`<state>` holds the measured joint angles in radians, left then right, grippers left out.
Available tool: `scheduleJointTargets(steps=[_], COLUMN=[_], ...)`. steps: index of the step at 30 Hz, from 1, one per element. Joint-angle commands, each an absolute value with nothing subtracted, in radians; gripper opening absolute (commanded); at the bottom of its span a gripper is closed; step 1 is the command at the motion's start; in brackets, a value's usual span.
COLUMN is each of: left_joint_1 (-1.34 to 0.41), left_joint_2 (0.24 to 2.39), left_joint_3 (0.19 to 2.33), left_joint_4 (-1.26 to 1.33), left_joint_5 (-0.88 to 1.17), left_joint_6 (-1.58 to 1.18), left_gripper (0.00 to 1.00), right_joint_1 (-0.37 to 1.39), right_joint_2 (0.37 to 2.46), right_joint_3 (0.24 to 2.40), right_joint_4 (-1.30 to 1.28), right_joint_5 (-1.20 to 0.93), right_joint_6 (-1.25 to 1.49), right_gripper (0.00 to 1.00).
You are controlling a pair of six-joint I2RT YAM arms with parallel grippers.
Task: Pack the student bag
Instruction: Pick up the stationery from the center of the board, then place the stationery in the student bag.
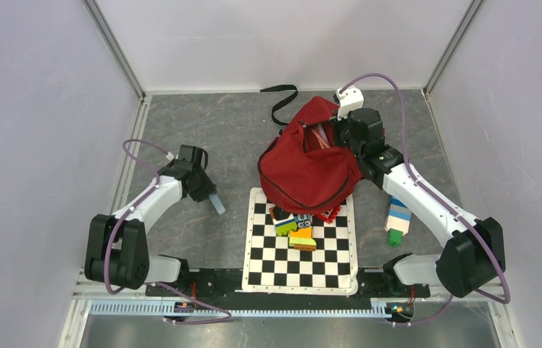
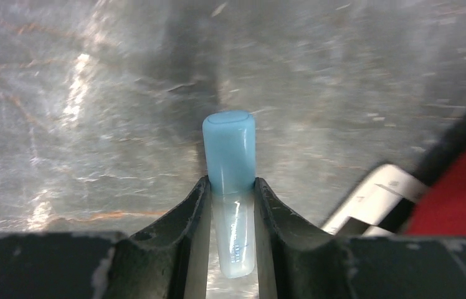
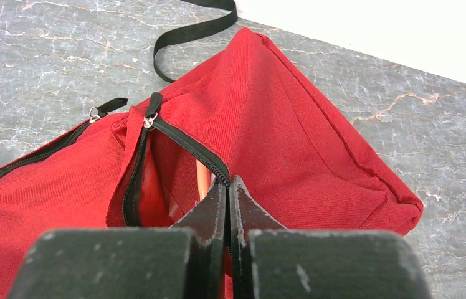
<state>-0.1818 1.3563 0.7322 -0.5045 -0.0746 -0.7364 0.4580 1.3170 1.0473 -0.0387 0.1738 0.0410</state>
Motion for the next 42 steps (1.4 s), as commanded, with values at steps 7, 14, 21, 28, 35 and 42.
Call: scheduleJointTargets(steps=[7, 14, 21, 28, 35, 42], left_joint_1=[-0.409, -0.547, -0.602, -0.625, -0.628, -0.629], left_joint_2=[1.421, 1.646, 1.826, 1.93, 1.991, 2.04], left_joint_3=[1.181, 1.476, 1.643, 1.684, 1.77, 1.777], left_joint_4=[-0.494, -0.49, -0.51, -0.379, -0.25, -0.098], left_joint_5=[0.158, 0.407, 0.584, 0.608, 0.462, 0.333], left_joint_6=[-0.826, -0.887, -0.912, -1.011, -1.134, -1.257], left_gripper=[0.02, 0.02, 0.02, 0.02, 0.02, 0.02], right_joint_1=[0.471, 0.474, 0.476, 0.48, 0.483, 0.484], right_joint_2=[1.319, 1.304, 1.3, 1.298, 1.293, 1.286], right_joint_3=[1.129, 1.131, 1.131, 1.126, 1.121, 1.115], right_joint_4=[0.051, 0.051, 0.052, 0.052, 0.052, 0.05], right_joint_5=[0.146, 0.16, 0.159, 0.158, 0.166, 0.17], right_joint_6=[0.053, 0.044, 0.046, 0.044, 0.041, 0.038], right_gripper=[0.0, 0.0, 0.0, 0.0, 0.0, 0.0])
